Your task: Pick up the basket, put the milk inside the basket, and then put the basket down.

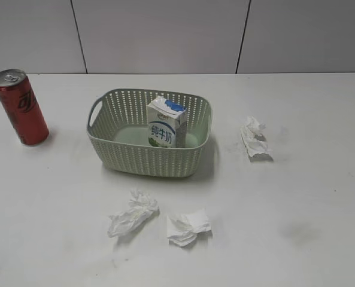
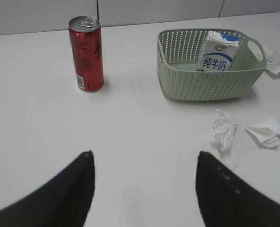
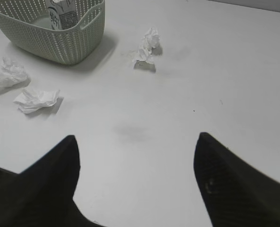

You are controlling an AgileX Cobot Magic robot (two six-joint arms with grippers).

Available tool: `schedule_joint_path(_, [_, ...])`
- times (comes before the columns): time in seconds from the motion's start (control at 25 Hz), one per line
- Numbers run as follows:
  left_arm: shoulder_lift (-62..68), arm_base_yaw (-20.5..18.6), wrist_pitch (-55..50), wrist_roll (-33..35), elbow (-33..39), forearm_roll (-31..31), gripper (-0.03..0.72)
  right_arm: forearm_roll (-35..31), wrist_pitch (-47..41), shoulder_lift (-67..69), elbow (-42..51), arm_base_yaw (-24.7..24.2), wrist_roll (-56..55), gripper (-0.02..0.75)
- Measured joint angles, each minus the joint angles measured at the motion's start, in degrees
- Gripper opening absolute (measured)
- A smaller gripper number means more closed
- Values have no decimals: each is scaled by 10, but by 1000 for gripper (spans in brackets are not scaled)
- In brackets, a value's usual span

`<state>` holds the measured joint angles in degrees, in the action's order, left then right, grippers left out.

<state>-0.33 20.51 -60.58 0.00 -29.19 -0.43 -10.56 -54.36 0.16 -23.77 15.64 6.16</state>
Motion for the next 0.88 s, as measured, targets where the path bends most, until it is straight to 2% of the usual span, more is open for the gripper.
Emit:
schedule_joint_path(0.24, [0, -1, 0, 4, 0, 0, 504, 0, 0, -4, 0, 0, 0, 573])
schedule_joint_path(0.32, [0, -13, 1, 4, 0, 0, 504, 0, 1, -4, 0, -6, 0, 573])
schedule_joint_path(0.44, [0, -50, 1, 4, 0, -1, 497, 0, 1, -4, 0, -33, 0, 573])
schedule_joint_path(0.68, [0, -148, 2, 4, 0, -1, 480, 0, 1, -4, 0, -100, 0, 573])
schedule_joint_path(0.8, [0, -174, 2, 4, 1, -1, 471, 0, 1, -4, 0, -106, 0, 573])
schedule_joint_path(0.88, [0, -177, 2, 4, 1, -1, 468, 0, 1, -4, 0, -106, 0, 573])
